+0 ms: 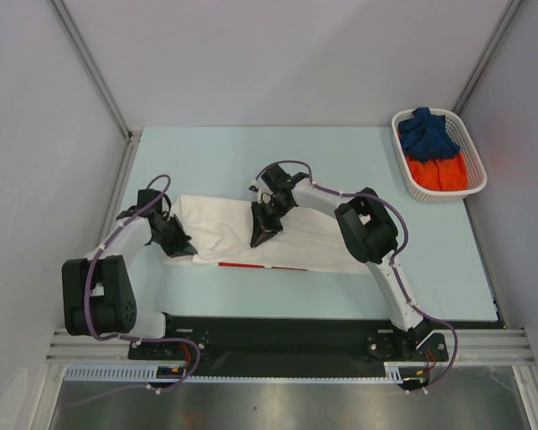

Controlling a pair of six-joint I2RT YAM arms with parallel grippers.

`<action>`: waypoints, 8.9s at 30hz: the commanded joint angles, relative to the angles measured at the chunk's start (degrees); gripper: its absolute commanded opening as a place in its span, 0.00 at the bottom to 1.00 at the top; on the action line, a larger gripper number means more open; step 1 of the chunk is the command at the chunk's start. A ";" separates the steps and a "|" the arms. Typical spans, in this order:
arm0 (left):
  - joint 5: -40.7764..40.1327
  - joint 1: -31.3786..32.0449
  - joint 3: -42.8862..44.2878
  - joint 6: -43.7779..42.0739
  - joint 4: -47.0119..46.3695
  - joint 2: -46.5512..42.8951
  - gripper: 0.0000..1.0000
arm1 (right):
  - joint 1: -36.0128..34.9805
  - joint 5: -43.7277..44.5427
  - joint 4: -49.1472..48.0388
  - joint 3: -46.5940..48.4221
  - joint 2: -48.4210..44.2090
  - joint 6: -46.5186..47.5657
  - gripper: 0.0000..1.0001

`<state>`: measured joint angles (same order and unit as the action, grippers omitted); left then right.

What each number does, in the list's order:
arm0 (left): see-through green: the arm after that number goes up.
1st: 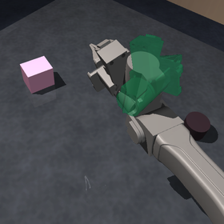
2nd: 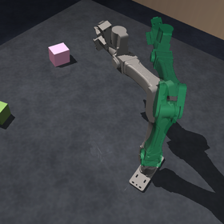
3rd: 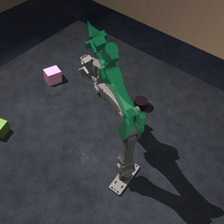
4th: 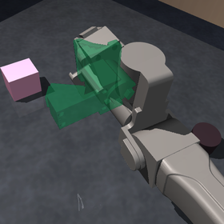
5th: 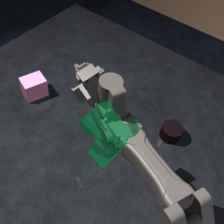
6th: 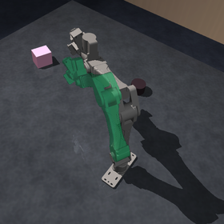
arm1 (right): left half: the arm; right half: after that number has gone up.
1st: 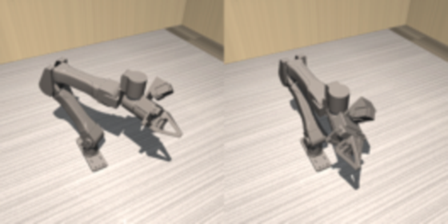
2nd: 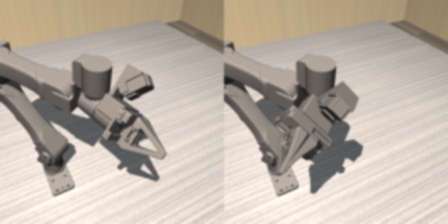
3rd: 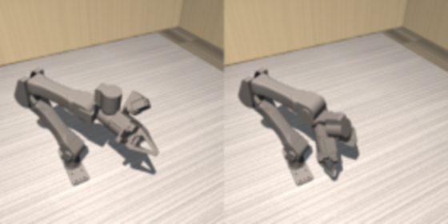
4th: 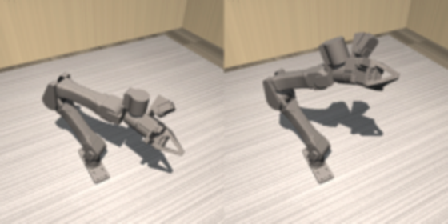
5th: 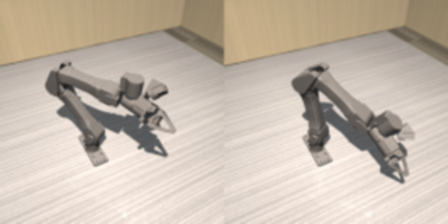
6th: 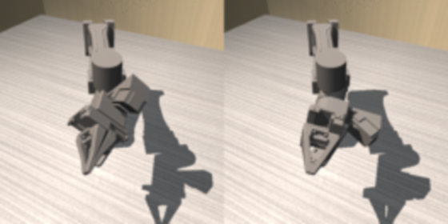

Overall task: Fold and stack the t-shirts
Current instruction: Fold the tshirt

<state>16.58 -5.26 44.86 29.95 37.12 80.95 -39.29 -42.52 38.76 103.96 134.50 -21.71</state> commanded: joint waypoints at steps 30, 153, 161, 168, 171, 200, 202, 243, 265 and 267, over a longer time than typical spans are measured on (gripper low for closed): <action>-9.01 1.92 8.49 -4.99 -2.06 7.74 0.19 | -0.44 -0.19 2.37 -3.59 -2.66 3.08 0.00; 0.90 15.26 59.34 -8.78 -7.86 27.19 0.61 | 9.49 22.83 7.39 -31.27 -33.16 8.44 0.41; 1.35 26.78 32.86 -5.53 -7.68 10.65 0.58 | 9.58 22.13 4.05 -34.26 -31.66 6.16 0.48; 0.74 27.84 17.82 -6.40 -4.08 1.94 0.50 | 8.01 27.30 3.78 -38.12 -32.62 4.58 0.48; -1.29 29.24 13.08 -5.53 -1.71 -1.30 0.46 | 6.34 31.34 5.00 -39.01 -33.25 4.49 0.47; -6.92 49.82 -13.92 38.51 -15.06 -10.91 0.67 | 9.31 24.60 0.26 -46.04 -39.75 3.61 0.40; -6.74 50.08 -14.10 40.43 -16.46 -8.72 0.66 | 9.84 23.63 0.08 -46.04 -39.75 3.87 0.40; -10.60 50.61 -26.22 46.16 -11.21 -19.31 0.00 | 11.16 14.22 -7.30 -56.67 -42.73 -1.49 0.00; -19.88 52.55 -11.05 40.02 8.83 -32.17 0.00 | 4.66 14.74 -3.09 -50.13 -53.91 -6.06 0.00; -20.88 50.36 -5.17 35.82 10.94 -29.64 0.00 | 6.40 14.93 -1.33 -45.28 -51.11 -5.09 0.00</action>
<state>1.69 47.03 30.79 72.69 42.28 49.32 -34.61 -28.69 36.16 50.02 82.43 -27.35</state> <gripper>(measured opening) 0.012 0.012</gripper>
